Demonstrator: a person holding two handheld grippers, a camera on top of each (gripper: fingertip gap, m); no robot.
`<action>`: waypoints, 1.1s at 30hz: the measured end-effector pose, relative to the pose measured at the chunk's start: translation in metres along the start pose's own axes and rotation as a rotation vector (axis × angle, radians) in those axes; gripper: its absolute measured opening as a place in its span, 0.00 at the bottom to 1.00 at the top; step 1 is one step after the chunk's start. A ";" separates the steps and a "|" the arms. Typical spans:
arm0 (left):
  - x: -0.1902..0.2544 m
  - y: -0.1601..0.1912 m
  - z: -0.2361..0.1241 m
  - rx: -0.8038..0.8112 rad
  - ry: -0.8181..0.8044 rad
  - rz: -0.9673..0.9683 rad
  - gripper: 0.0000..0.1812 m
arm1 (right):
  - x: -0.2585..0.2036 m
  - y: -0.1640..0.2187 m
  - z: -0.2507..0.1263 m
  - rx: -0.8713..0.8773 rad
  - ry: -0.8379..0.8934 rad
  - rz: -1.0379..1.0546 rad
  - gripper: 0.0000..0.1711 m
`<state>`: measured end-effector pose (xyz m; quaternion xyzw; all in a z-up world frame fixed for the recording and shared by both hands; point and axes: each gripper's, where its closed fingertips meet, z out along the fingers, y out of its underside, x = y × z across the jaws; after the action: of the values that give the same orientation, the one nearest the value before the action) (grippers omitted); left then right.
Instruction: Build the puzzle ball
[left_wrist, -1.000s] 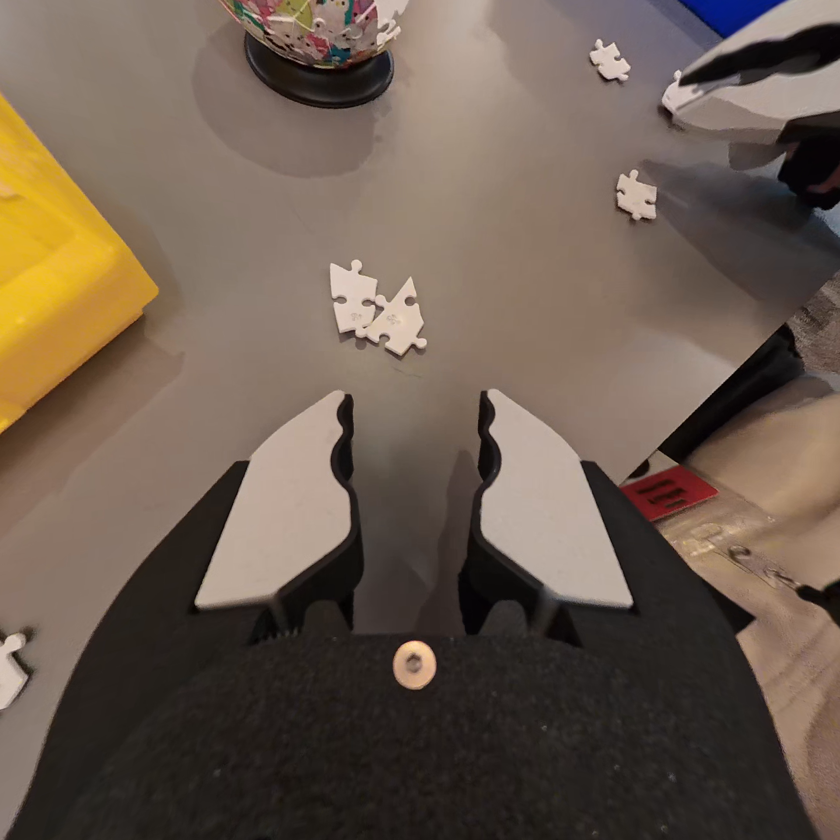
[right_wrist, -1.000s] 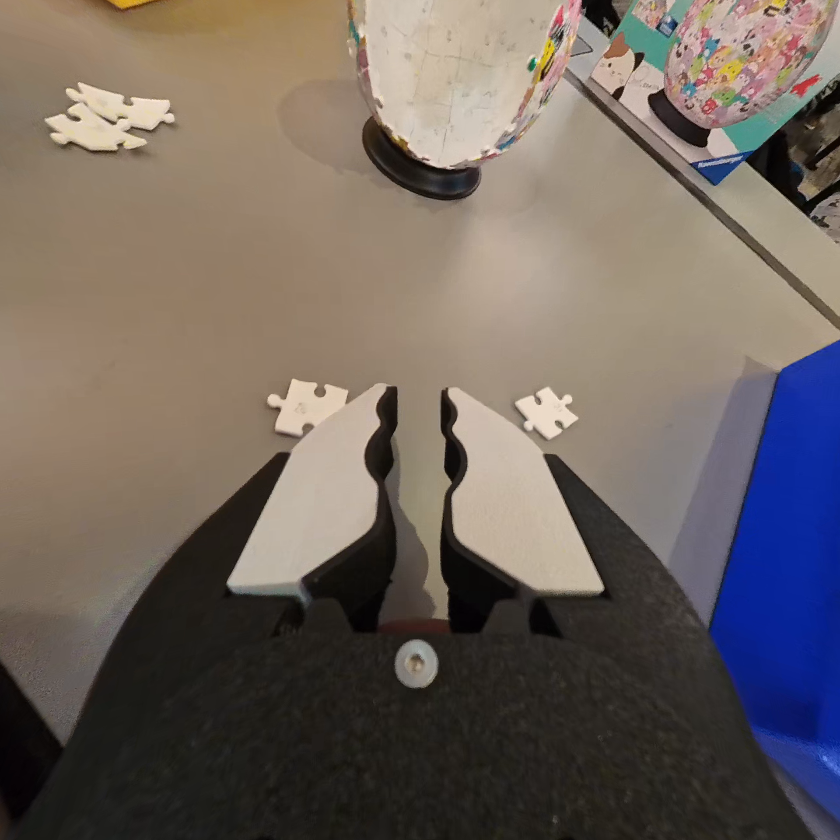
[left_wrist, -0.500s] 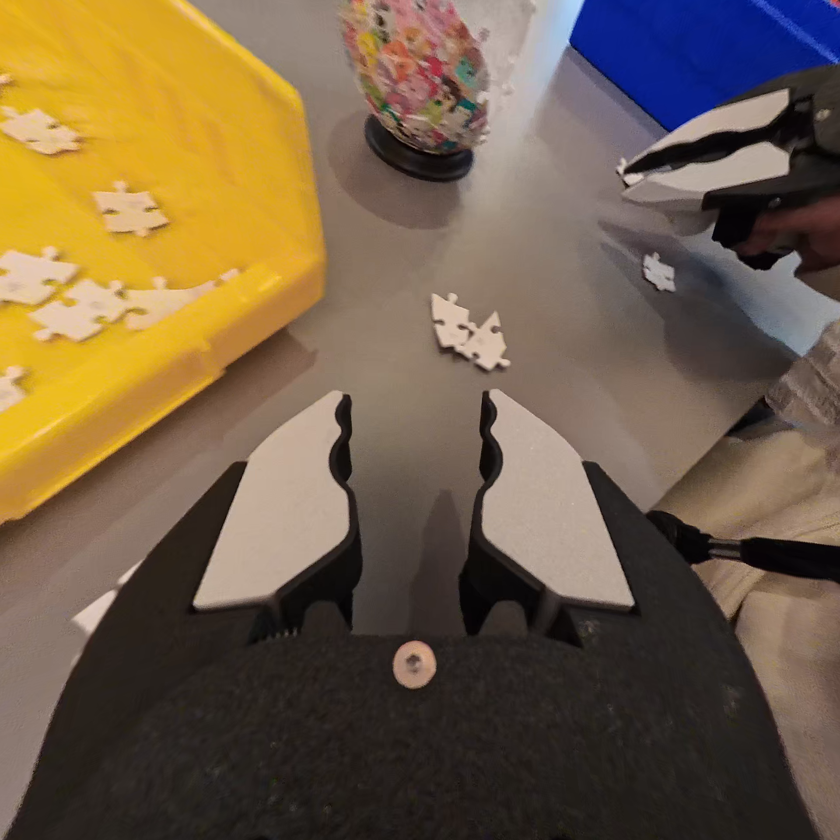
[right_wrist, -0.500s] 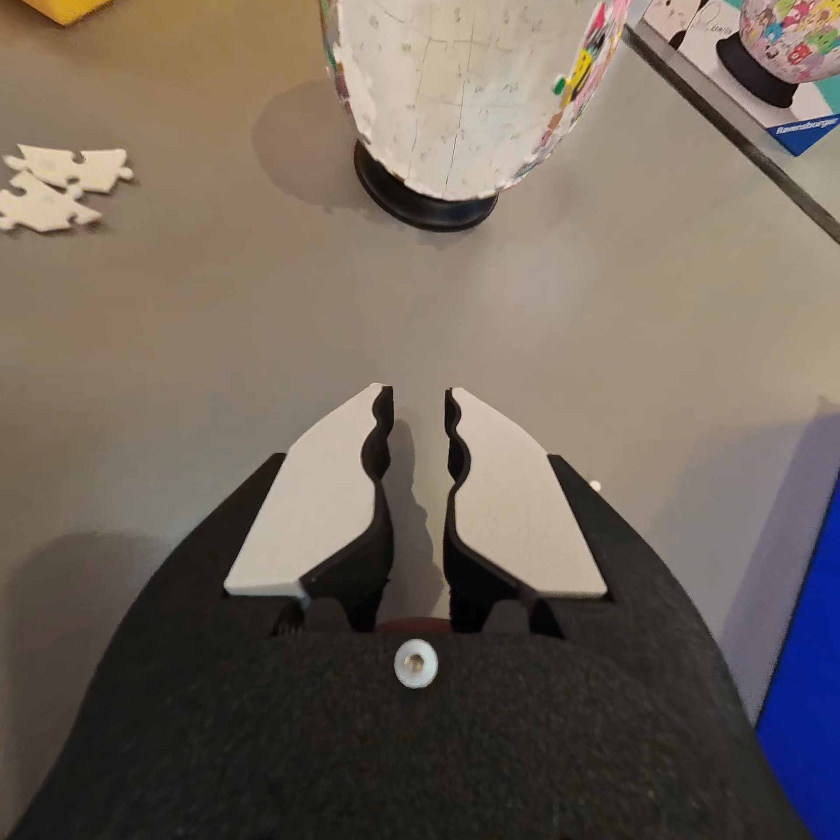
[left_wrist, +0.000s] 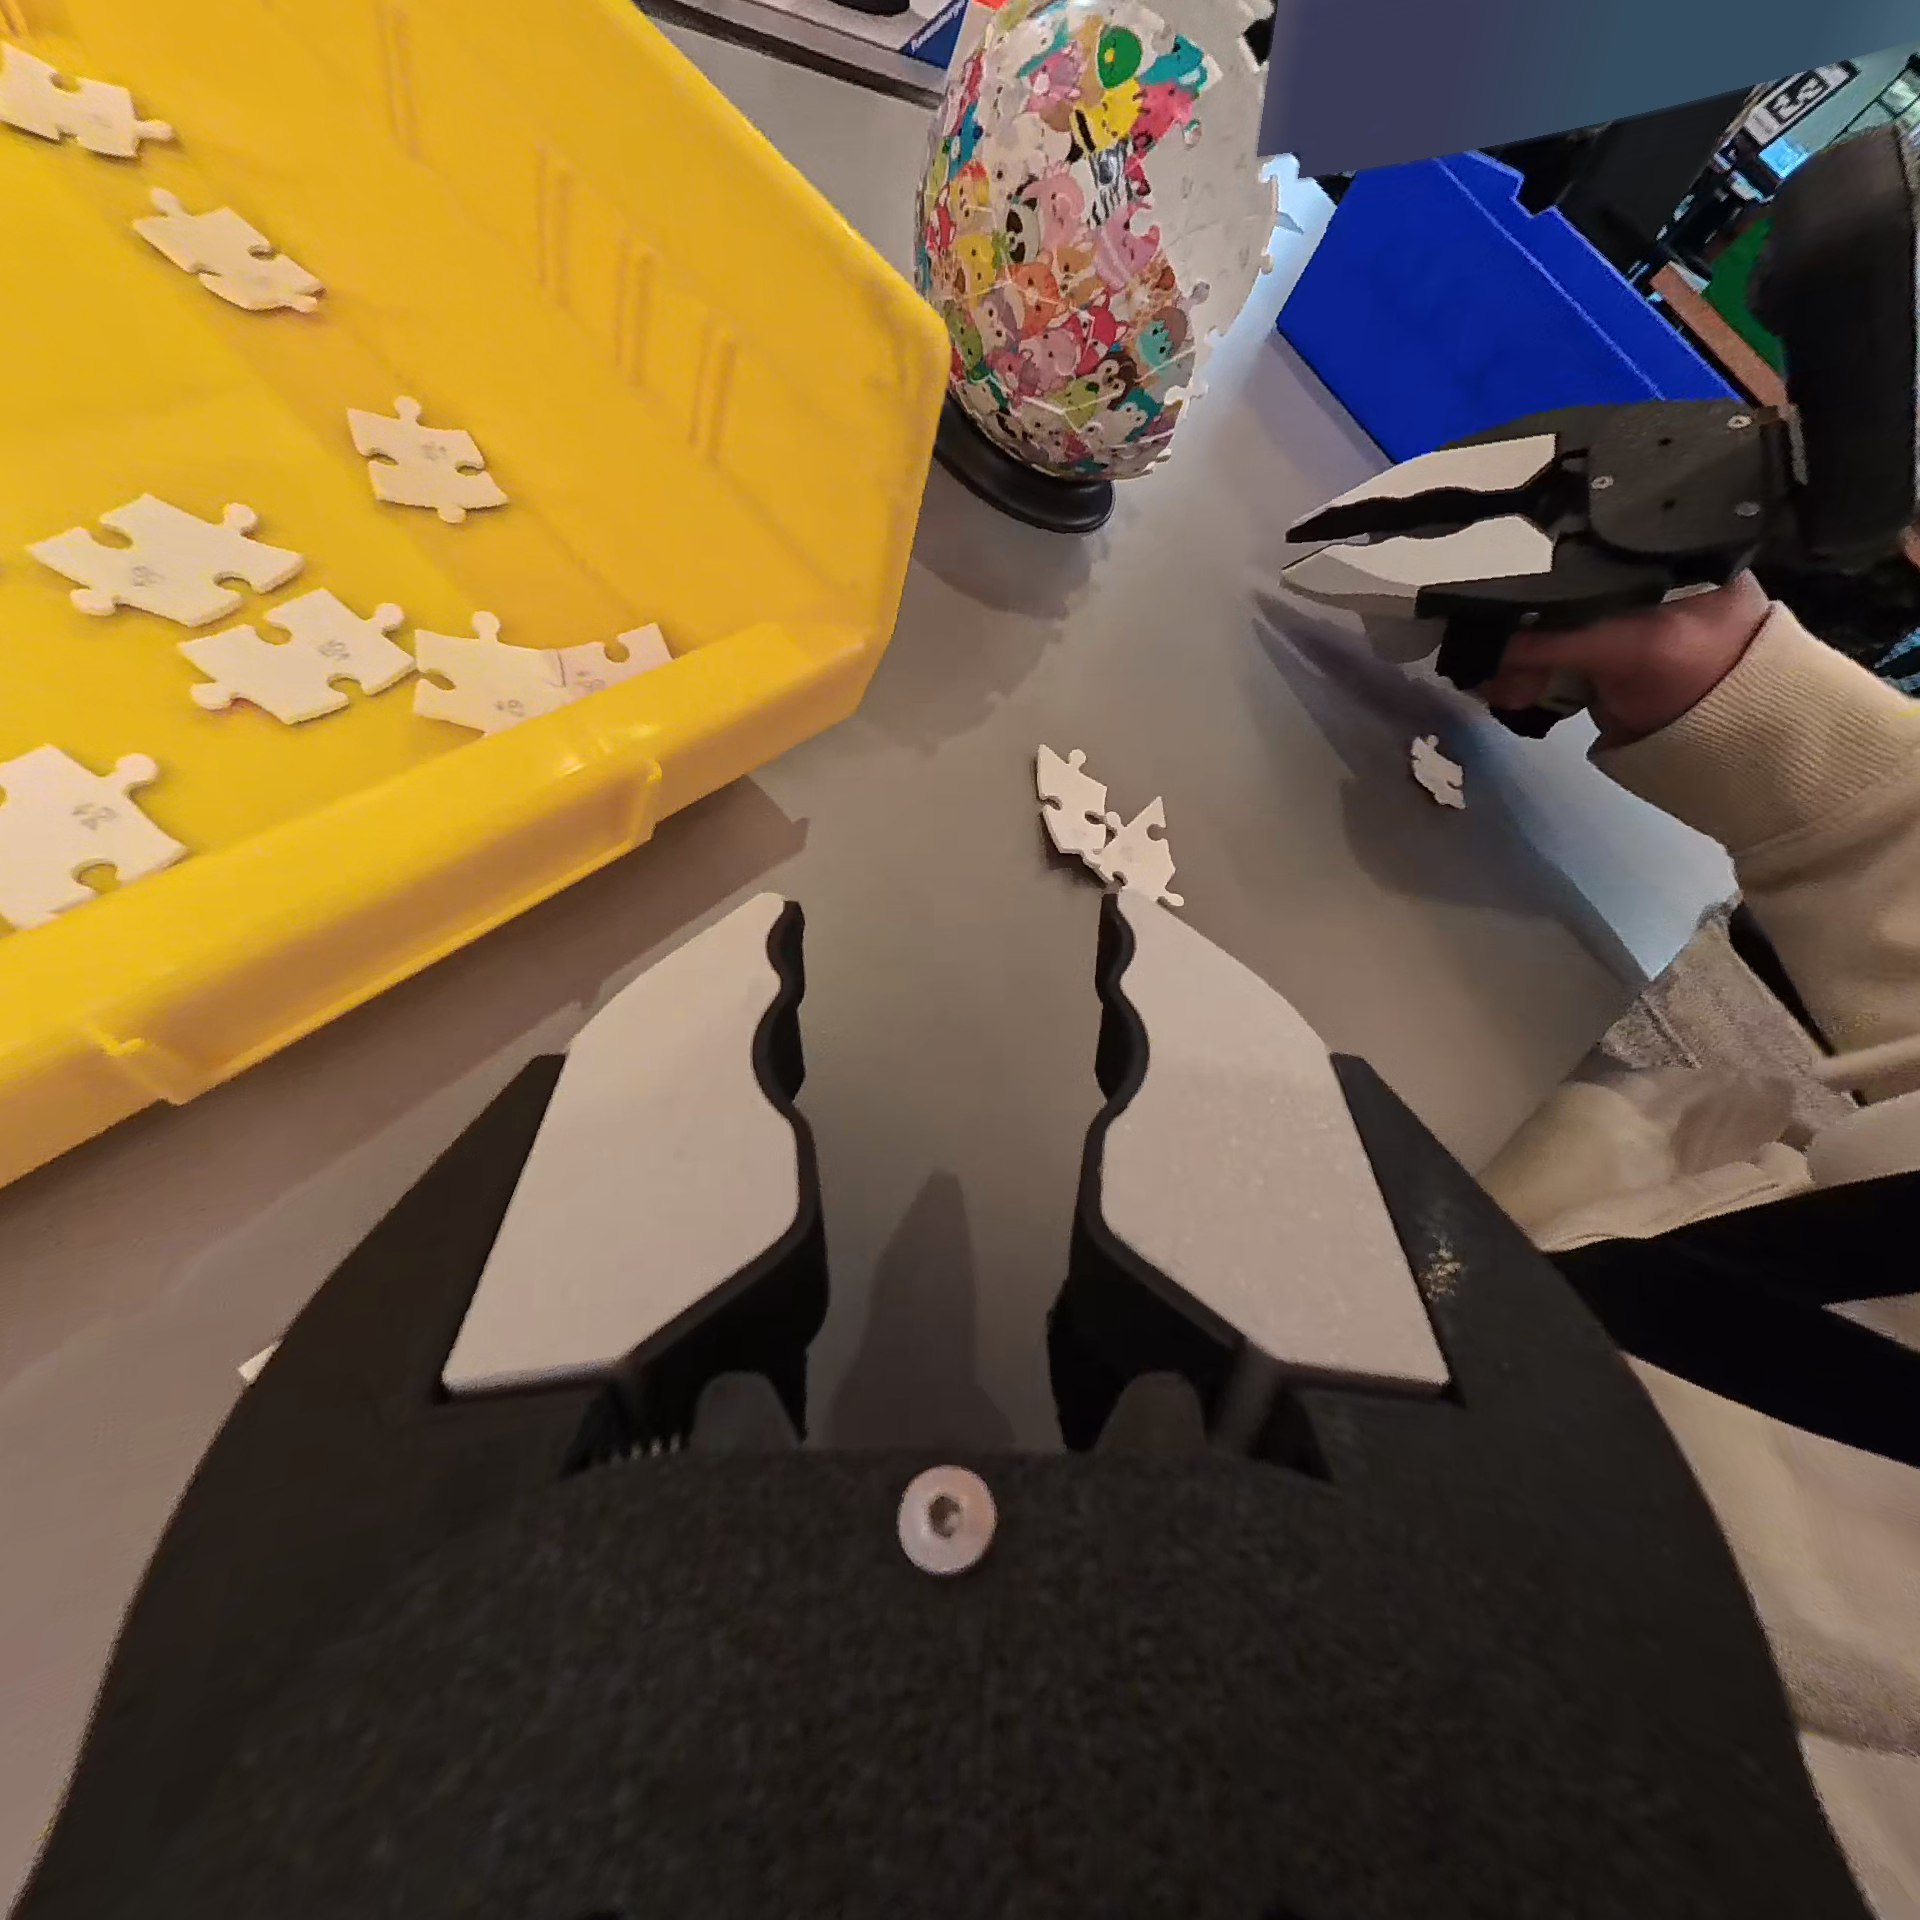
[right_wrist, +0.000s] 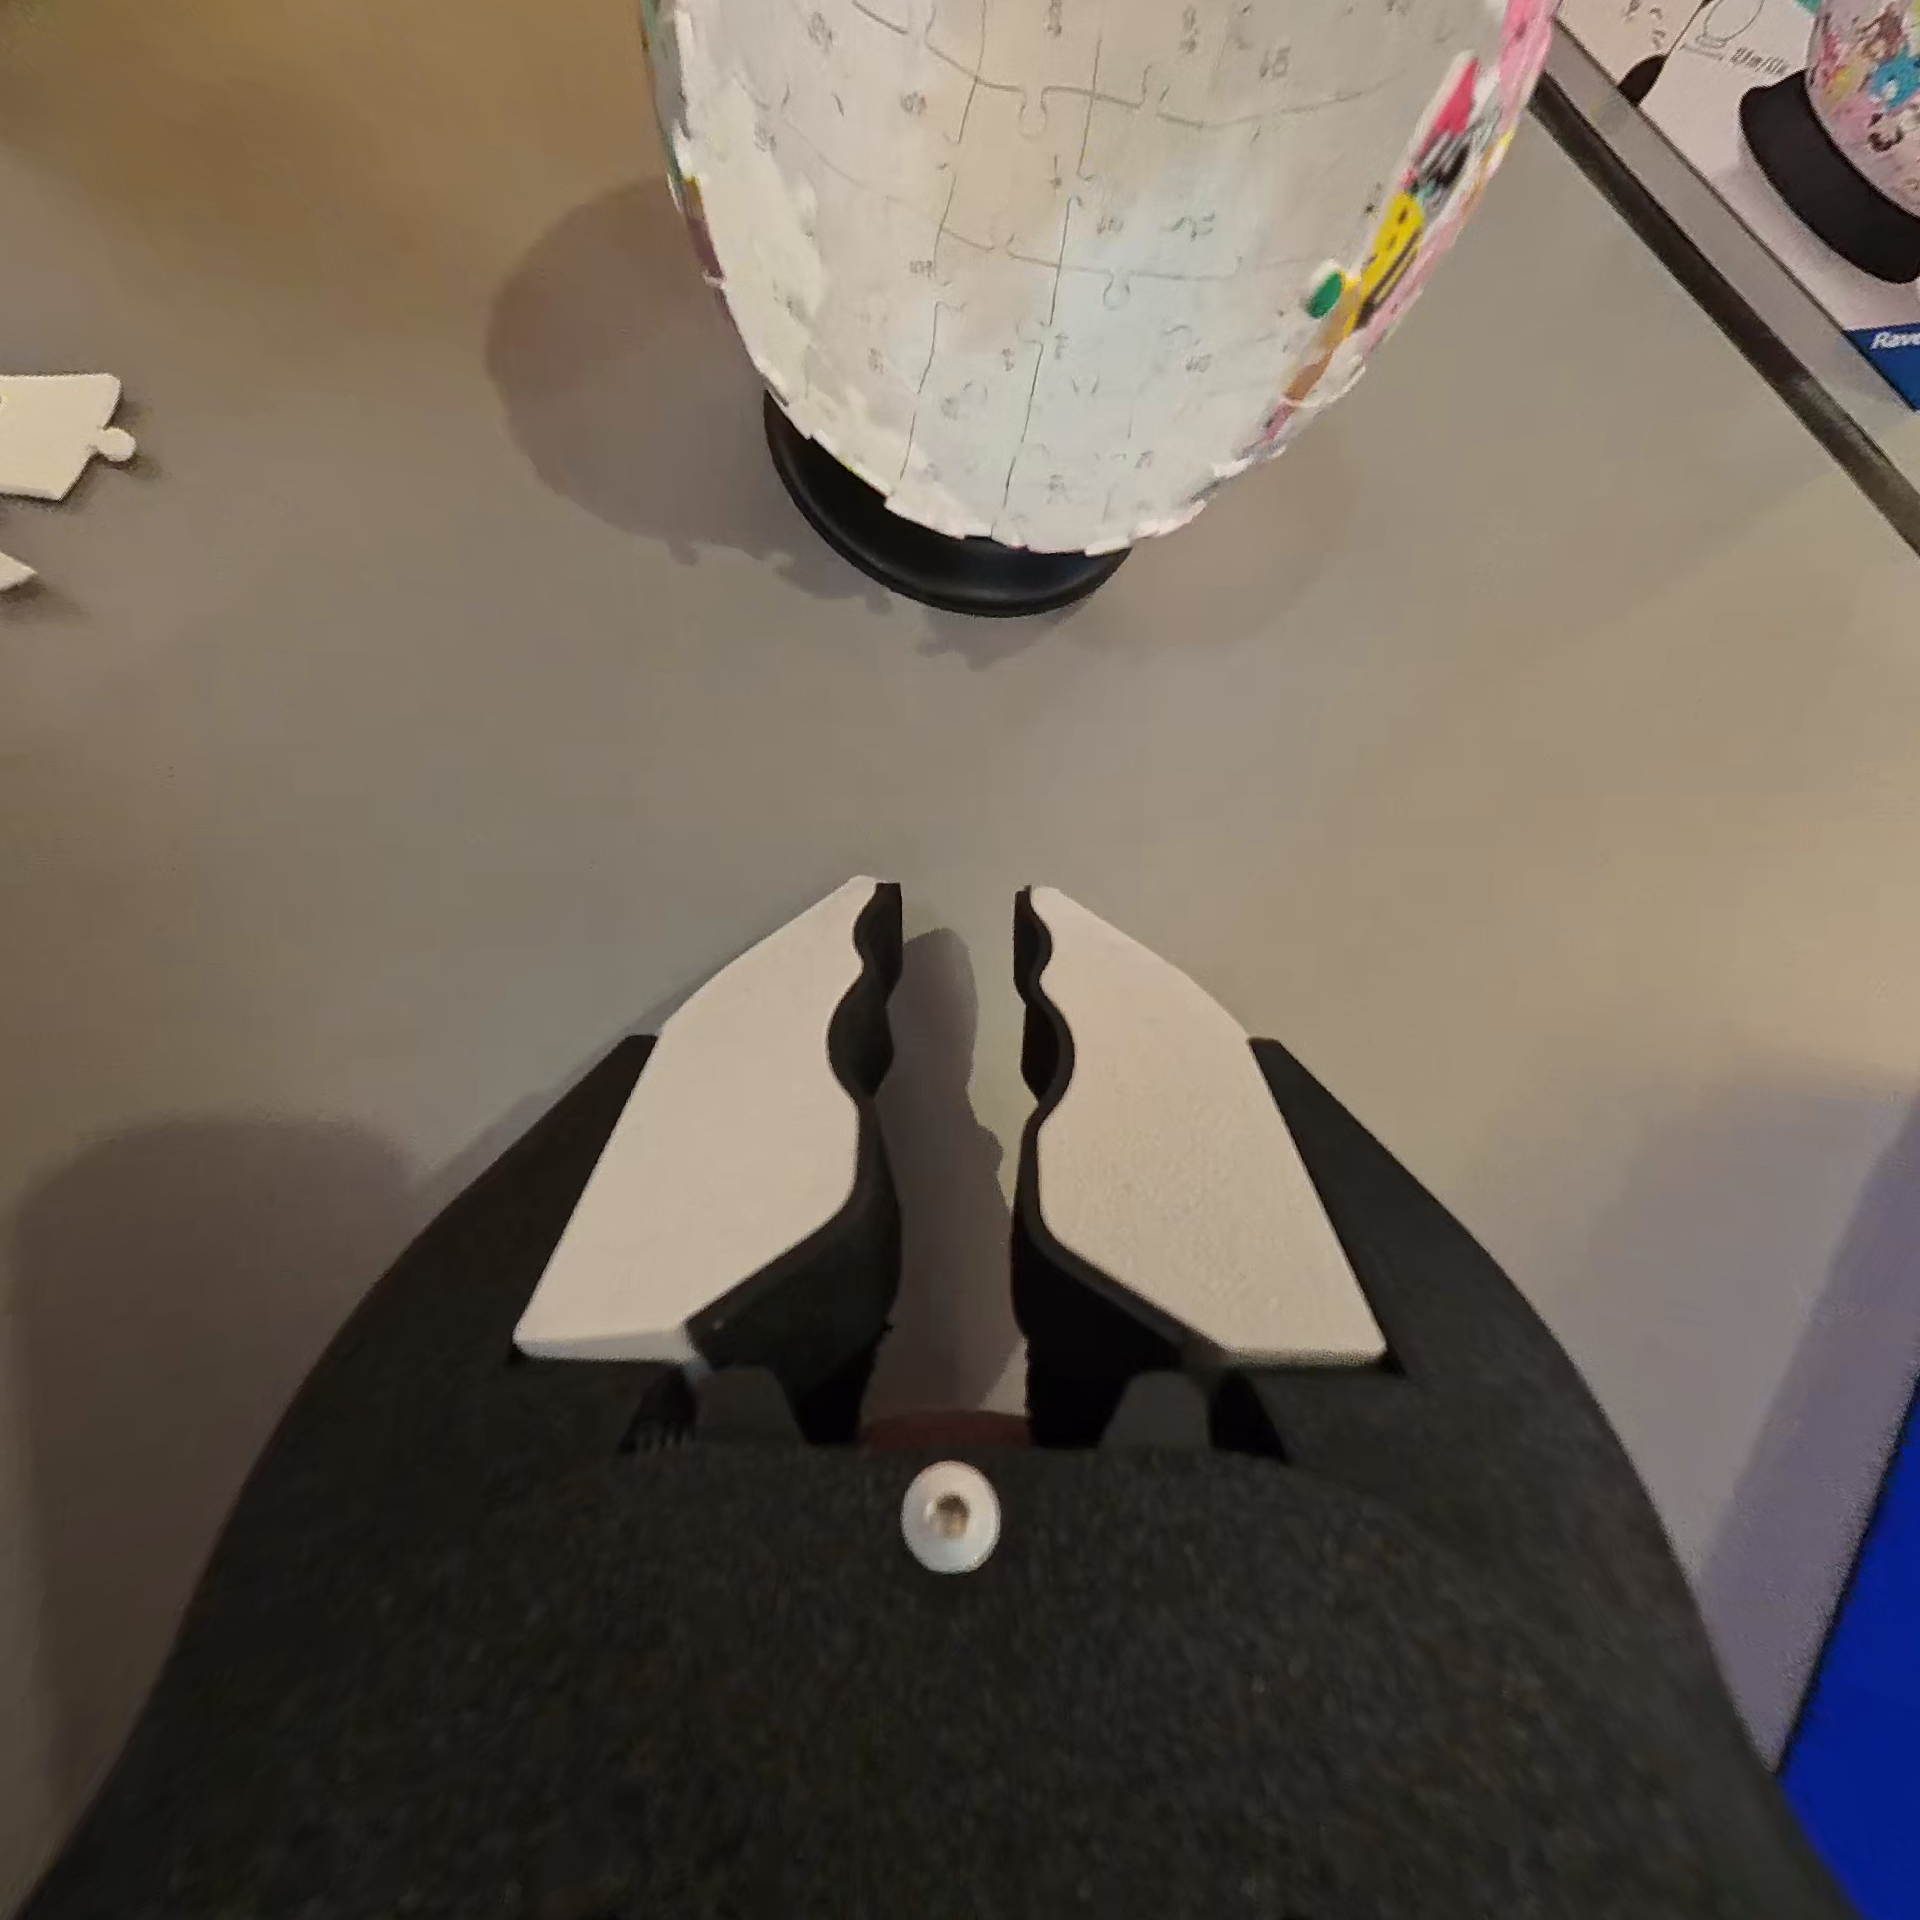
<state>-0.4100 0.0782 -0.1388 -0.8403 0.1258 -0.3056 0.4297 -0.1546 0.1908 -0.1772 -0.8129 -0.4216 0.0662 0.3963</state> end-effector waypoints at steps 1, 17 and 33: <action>0.000 0.000 0.000 0.001 0.008 -0.009 0.30 | -0.001 -0.001 0.001 -0.002 -0.003 0.001 0.12; 0.006 0.004 0.003 -0.024 0.020 -0.004 0.29 | 0.000 0.000 -0.010 0.025 0.018 0.004 0.11; 0.027 0.010 0.029 -0.099 -0.008 0.130 0.29 | 0.007 0.007 -0.033 0.132 0.092 -0.062 0.10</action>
<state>-0.3706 0.0779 -0.1489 -0.8517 0.1933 -0.2674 0.4071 -0.1306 0.1745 -0.1584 -0.7736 -0.4228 0.0442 0.4700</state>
